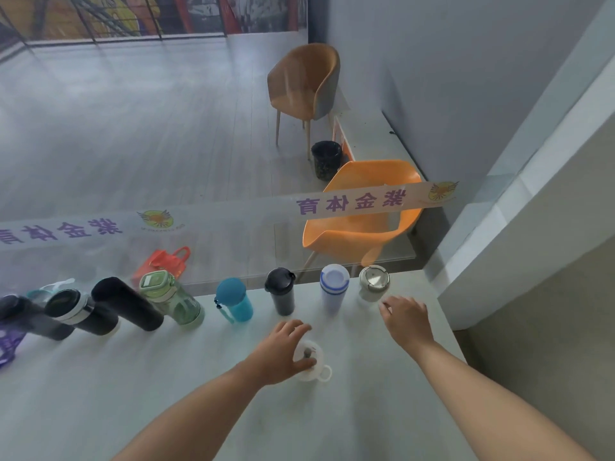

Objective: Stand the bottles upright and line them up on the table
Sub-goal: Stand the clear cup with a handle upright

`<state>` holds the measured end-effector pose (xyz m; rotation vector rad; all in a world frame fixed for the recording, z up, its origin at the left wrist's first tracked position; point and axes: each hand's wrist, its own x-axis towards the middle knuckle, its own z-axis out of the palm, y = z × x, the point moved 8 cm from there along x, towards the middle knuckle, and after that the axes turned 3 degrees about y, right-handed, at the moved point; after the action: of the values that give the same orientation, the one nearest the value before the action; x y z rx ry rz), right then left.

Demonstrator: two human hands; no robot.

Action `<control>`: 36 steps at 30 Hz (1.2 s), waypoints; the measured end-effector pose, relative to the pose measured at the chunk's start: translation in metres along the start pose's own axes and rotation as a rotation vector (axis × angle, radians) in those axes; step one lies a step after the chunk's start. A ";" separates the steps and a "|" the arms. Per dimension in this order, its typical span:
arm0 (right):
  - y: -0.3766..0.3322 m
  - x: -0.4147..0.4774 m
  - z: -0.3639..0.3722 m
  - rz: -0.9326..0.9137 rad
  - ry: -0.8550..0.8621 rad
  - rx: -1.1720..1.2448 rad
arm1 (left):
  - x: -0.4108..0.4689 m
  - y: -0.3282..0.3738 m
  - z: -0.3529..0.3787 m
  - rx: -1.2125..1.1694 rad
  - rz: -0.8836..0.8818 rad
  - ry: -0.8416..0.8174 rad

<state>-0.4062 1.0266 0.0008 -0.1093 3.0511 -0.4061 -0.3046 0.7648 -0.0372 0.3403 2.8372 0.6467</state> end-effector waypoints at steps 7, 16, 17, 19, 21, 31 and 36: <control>-0.047 -0.075 0.052 0.024 -0.381 0.105 | -0.031 -0.011 0.031 0.032 -0.014 -0.135; -0.068 -0.104 0.108 0.187 -0.659 0.485 | -0.023 0.000 0.052 0.009 -0.096 -0.086; -0.063 -0.102 0.107 0.208 -0.659 0.492 | -0.020 0.005 0.054 0.011 -0.094 -0.090; -0.049 -0.098 0.103 0.240 -0.671 0.502 | -0.011 0.017 0.058 0.009 -0.089 -0.095; -0.027 -0.091 0.096 0.271 -0.672 0.507 | 0.003 0.036 0.063 0.015 -0.080 -0.099; 0.134 -0.044 0.053 0.525 -0.500 0.672 | 0.111 0.155 0.081 0.140 0.149 -0.075; 0.182 -0.008 0.040 0.625 -0.406 0.746 | 0.170 0.175 0.043 0.311 0.197 0.094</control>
<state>-0.4071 1.1923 -0.0851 0.6738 2.1914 -1.2125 -0.4246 0.9814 -0.0231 0.6639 3.0198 0.2556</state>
